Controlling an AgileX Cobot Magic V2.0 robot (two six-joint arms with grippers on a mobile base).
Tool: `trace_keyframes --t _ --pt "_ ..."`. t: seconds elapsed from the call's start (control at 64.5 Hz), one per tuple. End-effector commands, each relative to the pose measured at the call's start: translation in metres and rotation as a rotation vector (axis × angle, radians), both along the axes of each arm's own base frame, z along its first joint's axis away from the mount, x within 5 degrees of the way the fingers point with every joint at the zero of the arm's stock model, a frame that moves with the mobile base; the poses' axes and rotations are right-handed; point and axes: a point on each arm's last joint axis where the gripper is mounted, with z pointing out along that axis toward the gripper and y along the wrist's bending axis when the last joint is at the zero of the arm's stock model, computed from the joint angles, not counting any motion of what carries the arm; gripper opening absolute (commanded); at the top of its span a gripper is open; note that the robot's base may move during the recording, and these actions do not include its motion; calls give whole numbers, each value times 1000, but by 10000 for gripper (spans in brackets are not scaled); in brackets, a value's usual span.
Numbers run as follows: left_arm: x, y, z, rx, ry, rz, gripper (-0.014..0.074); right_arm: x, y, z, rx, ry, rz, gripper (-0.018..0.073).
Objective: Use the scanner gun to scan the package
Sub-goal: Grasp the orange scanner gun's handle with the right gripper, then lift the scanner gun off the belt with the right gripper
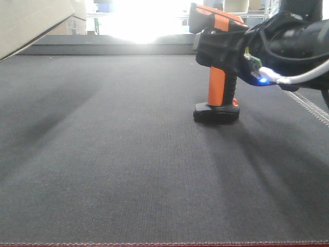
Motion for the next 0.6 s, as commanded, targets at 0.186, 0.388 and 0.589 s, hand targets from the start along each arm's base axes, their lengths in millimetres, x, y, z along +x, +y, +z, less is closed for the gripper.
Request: trace_keyframes --t 0.186,0.388,0.589 --pt "-4 -3 7 -16 -29 2 -111 13 10 17 41 -65 -4 571" --pt "-4 -3 7 -16 -29 2 -111 21 15 11 38 -53 -8 571" --pt "-4 -3 7 -12 -28 3 -111 24 15 5 48 -29 -37 571"
